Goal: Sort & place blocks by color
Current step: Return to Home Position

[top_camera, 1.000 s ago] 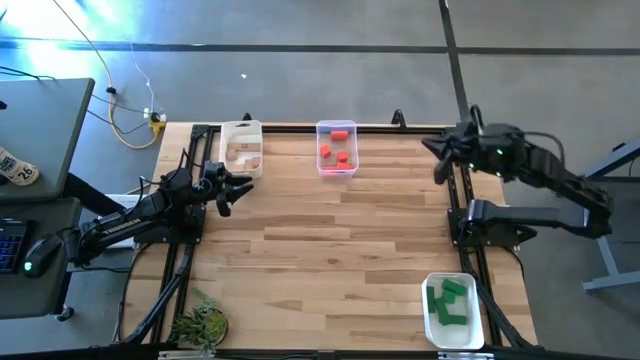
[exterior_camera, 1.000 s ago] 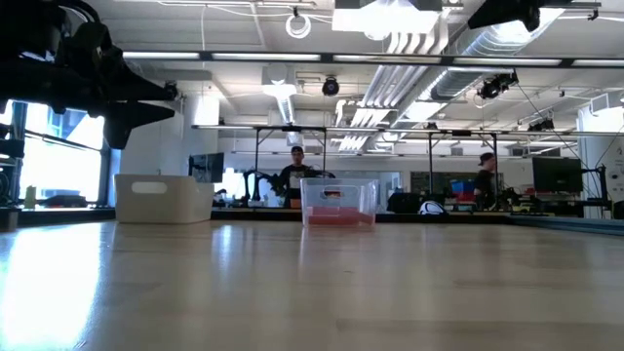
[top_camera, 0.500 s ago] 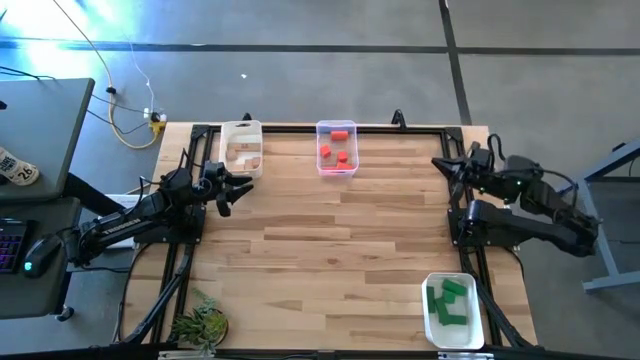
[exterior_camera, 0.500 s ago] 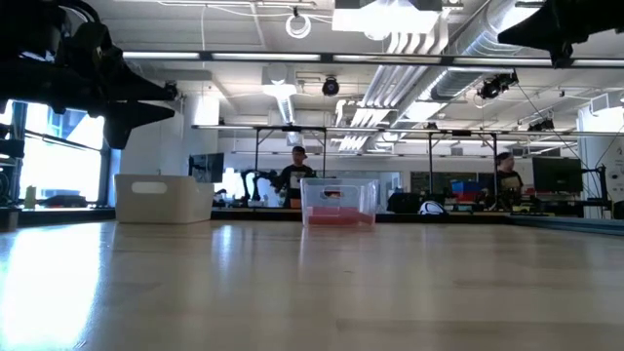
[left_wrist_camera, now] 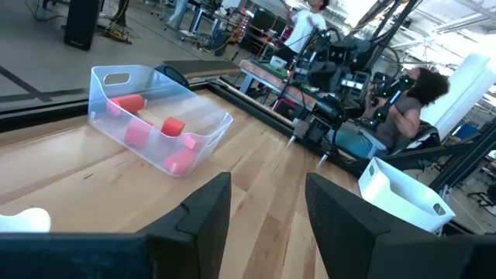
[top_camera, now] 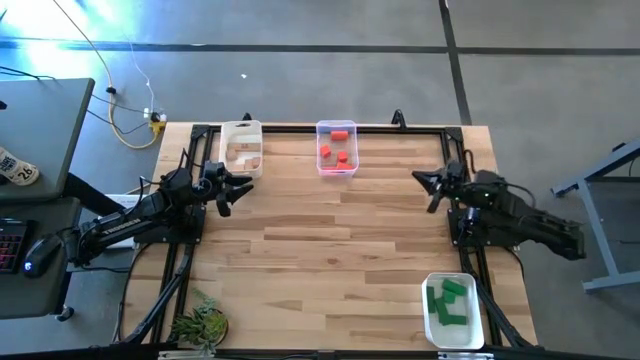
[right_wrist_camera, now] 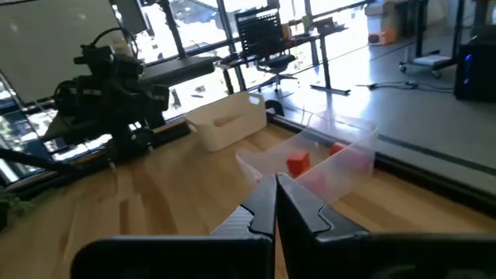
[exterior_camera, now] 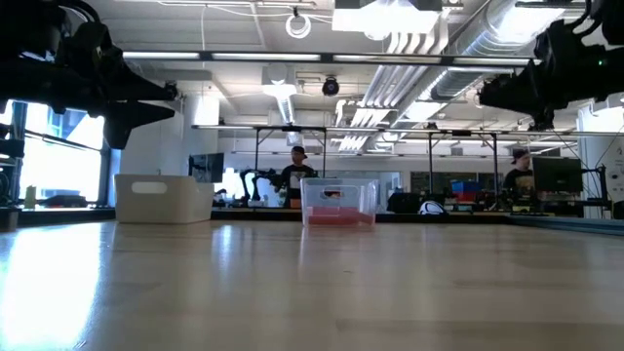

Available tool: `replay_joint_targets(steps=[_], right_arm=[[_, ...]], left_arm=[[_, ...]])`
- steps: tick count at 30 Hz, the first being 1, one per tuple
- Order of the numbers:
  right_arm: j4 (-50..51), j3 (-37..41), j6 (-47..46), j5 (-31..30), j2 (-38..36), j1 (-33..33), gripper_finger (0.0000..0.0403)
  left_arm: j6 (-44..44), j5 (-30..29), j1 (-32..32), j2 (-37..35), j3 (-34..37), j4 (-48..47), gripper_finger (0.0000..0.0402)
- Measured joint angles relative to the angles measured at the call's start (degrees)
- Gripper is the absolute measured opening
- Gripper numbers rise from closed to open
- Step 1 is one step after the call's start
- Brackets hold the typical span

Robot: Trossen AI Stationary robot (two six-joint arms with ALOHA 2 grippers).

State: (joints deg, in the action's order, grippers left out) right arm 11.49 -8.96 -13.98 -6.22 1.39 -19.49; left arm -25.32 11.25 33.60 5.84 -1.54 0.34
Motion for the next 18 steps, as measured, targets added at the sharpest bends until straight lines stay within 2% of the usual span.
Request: replay_joint_targets(steps=[6, 18], right_arm=[[-6.72, 6.1, -3.1, 2.64, 0.11, 0.0, 0.0], [-7.04, 6.29, -0.12, 3.34, 4.63, 0.02, 0.0]], left_arm=[[0.0, -0.01, 0.0, 0.01, 0.0, 0.0, 0.0156], [-0.02, -0.07, 0.0, 0.0, 0.0, 0.0, 0.0156]])
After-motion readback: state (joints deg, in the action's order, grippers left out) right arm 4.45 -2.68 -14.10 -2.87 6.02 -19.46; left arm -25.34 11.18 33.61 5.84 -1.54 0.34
